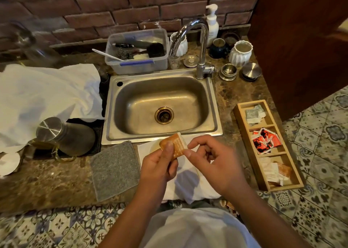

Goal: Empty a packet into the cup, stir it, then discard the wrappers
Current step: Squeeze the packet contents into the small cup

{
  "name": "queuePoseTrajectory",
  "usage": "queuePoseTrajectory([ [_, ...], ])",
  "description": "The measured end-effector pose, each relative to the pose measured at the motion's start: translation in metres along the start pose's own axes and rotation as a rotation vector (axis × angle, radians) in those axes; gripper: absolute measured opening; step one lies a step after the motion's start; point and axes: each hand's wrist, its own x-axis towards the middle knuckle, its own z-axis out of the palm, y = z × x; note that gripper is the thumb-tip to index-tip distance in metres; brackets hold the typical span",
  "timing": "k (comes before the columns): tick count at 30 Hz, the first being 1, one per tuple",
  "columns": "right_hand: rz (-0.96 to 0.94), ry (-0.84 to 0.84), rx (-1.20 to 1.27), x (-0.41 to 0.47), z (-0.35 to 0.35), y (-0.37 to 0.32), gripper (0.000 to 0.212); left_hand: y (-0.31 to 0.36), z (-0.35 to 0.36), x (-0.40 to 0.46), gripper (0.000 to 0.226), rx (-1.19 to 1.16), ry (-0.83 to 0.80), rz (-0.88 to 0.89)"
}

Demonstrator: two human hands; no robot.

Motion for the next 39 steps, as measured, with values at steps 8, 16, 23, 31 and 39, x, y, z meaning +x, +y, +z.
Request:
queuePoseTrajectory([
  [8,0.019,-0.044,0.061,0.004,0.02,-0.008,0.01,0.011,-0.031,0.008,0.034,0.024,-0.056,0.021],
  [16,0.099,-0.21,0.128,0.022,0.018,-0.012,0.012,0.014,-0.061,0.013,0.026,0.216,-0.097,0.083],
  [23,0.109,-0.158,0.139,0.035,0.027,-0.004,0.015,0.016,-0.061,0.016,0.018,0.335,-0.273,0.043],
  [31,0.213,-0.159,0.098,0.028,0.045,0.015,0.01,0.012,-0.059,0.024,0.017,0.303,-0.13,0.085],
  [39,0.229,-0.246,-0.03,0.03,0.057,0.04,0.021,-0.015,-0.078,0.033,0.036,0.44,-0.101,-0.018],
])
